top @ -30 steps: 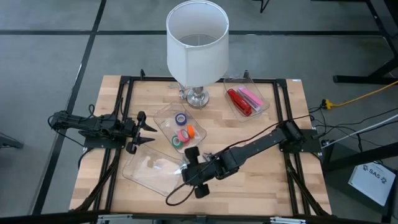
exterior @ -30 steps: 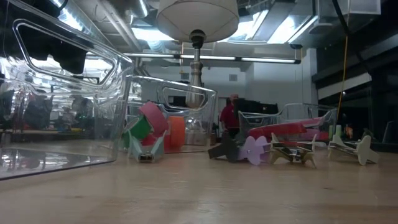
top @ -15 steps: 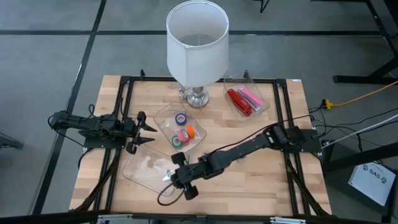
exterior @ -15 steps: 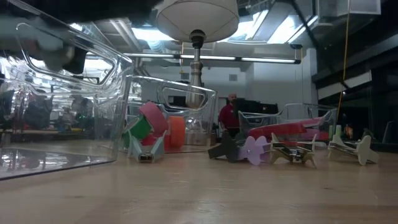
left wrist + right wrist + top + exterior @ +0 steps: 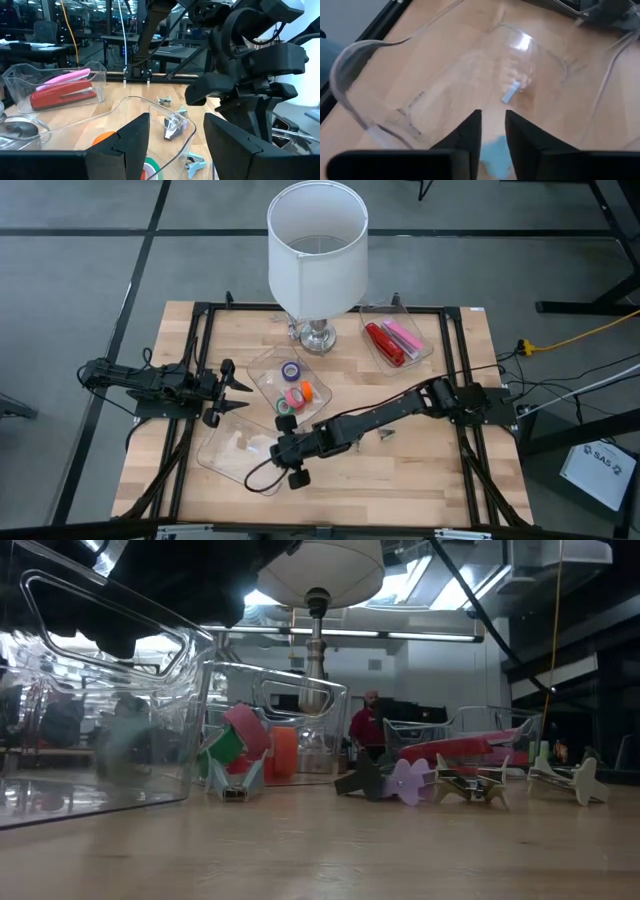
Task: Pick and place Stapler, Stapler remover, tape
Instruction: Put the black staple remover into the bottom transparent bin
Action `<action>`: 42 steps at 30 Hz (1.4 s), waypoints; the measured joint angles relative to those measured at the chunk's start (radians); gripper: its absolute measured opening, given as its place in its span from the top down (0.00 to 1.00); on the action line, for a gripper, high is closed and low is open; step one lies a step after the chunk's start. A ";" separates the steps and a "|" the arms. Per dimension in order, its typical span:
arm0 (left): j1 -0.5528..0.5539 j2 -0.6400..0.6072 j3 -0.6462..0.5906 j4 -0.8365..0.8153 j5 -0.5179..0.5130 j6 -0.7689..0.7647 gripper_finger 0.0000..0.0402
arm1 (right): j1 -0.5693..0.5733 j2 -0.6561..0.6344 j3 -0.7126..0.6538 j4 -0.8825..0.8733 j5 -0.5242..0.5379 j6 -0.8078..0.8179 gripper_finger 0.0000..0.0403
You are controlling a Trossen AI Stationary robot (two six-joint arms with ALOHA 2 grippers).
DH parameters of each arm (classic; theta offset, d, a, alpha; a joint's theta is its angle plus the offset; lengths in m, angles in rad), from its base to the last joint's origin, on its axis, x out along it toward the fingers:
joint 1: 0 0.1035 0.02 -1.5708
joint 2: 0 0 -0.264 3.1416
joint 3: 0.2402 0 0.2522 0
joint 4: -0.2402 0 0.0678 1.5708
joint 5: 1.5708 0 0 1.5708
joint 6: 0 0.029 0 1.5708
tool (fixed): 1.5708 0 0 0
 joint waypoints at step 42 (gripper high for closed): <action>0.000 0.000 0.000 0.000 0.000 0.000 0.54 | 0.095 -0.265 -0.399 -0.322 0.204 0.326 0.67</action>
